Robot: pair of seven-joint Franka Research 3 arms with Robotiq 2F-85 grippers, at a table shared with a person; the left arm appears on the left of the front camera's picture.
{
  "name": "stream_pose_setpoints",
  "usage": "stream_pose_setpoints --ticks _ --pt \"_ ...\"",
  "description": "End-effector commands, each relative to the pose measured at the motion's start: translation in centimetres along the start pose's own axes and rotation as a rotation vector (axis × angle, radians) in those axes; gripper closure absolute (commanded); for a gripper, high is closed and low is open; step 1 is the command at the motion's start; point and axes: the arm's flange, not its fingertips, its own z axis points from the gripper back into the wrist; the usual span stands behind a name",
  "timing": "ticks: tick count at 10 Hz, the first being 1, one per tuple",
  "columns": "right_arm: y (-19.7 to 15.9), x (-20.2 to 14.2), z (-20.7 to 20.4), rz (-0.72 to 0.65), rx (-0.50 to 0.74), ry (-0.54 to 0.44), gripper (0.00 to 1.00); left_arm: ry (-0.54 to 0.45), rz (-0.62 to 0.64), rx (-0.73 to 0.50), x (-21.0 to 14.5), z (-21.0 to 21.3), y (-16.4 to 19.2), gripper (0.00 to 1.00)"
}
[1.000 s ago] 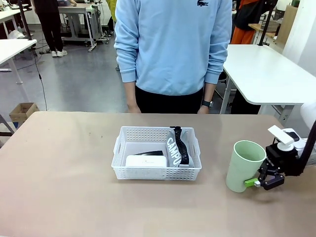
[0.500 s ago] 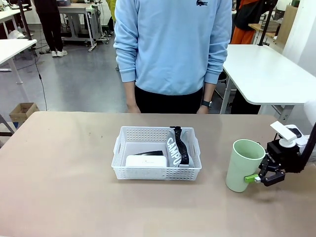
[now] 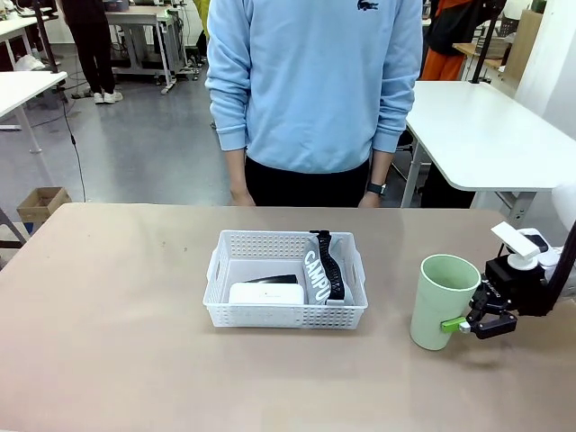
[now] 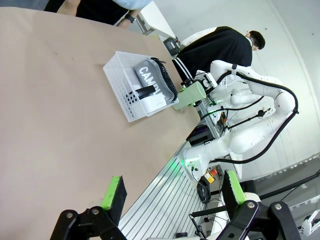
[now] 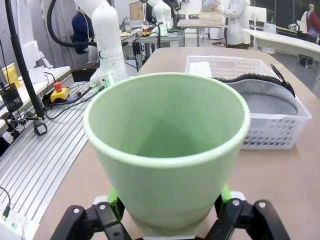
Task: Efficiently arrange items inside the basket to fit them all.
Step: Pick up the Reusable plastic cup and place it inside the Organizing basket.
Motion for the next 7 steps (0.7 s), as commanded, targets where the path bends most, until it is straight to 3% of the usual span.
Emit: stream_pose_setpoints --ticks 1,2,3,4,5,6,7 --pt "0.9 -0.6 -0.1 0.04 0.001 -0.009 1.0 -0.011 -0.001 -0.015 0.0 0.0 -0.3 0.0" --pt "0.9 -0.7 -0.1 0.041 0.001 -0.012 0.72 -0.011 -0.001 -0.015 0.0 0.0 -0.3 0.0" --pt "0.9 -0.7 -0.1 0.043 0.001 -0.013 0.72 -0.011 -0.001 -0.015 0.0 0.0 -0.3 0.0" --pt "0.9 -0.7 0.0 0.047 0.001 -0.012 1.0 -0.011 -0.001 -0.015 0.0 0.0 -0.3 0.0" --pt "1.0 -0.3 0.2 0.055 0.01 -0.018 0.72 -0.011 -0.001 -0.015 0.0 0.0 -0.3 0.0" --pt "1.6 1.2 1.1 0.065 0.018 -0.001 1.0 -0.011 -0.001 -0.015 0.0 0.0 -0.3 0.0" --pt "2.7 4.4 2.9 0.053 0.0 0.035 1.0 -0.011 -0.001 -0.015 0.0 0.0 -0.3 0.0"
